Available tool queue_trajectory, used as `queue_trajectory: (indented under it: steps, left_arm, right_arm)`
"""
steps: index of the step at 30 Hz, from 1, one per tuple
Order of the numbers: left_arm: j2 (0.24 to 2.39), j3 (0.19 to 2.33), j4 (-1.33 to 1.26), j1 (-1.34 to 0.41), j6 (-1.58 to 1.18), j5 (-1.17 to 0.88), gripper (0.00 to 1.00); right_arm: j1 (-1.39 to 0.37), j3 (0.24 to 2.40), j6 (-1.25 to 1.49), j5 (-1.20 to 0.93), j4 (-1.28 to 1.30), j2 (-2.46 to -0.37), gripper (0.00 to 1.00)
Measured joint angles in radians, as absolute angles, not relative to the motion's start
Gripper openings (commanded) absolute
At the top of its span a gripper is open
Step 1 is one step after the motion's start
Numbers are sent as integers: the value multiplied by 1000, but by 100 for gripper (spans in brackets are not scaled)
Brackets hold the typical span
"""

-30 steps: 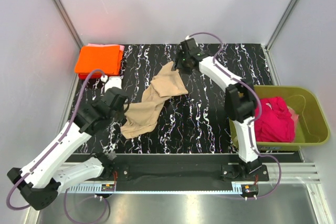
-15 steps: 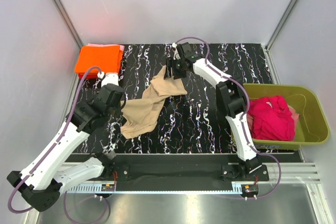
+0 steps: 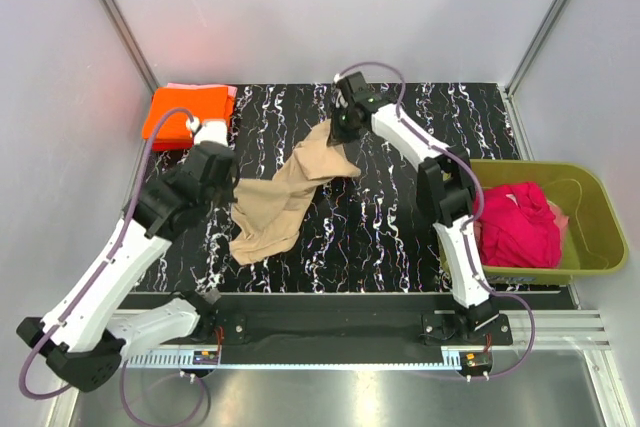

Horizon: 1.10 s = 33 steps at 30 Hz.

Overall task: Fold and stack the t-shirts
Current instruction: Flatten the tshirt out

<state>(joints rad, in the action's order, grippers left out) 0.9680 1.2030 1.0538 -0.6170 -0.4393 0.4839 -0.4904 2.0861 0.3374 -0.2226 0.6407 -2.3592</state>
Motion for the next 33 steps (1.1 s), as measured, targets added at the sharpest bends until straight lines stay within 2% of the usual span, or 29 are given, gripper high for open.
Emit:
queue_trajectory:
  steps: [4,10,14,18,22,27,33]
  left_arm:
    - [1084,1446,1045,-577,-374,550,0]
    - [1145,1790,976,-502,-257,682,0]
    - [1141,1935,932,-496,-197,720,0]
    - [1133,1971,912,-495,-159,745,0]
    - [1150,1965,909,-477,-128,770,0]
    - [1169,1873,842,-408,-93,764,0]
    - [1289,1819,789,-218,-119,588,0]
  right_arm:
    - [-490,2206,335,-126,763,-2251,0]
    - [-490,2317,293,37,815,-1893,0]
    - [-490,2364,253,128,809,-1678,0]
    - [-488,2360,231,186,805,-1578,0]
    - [-488,2309,224,203,814,-1585,0]
    - [-486,2263,207,200,829,-1724,0]
    - [-477,2346,169,170,847,-1939,0]
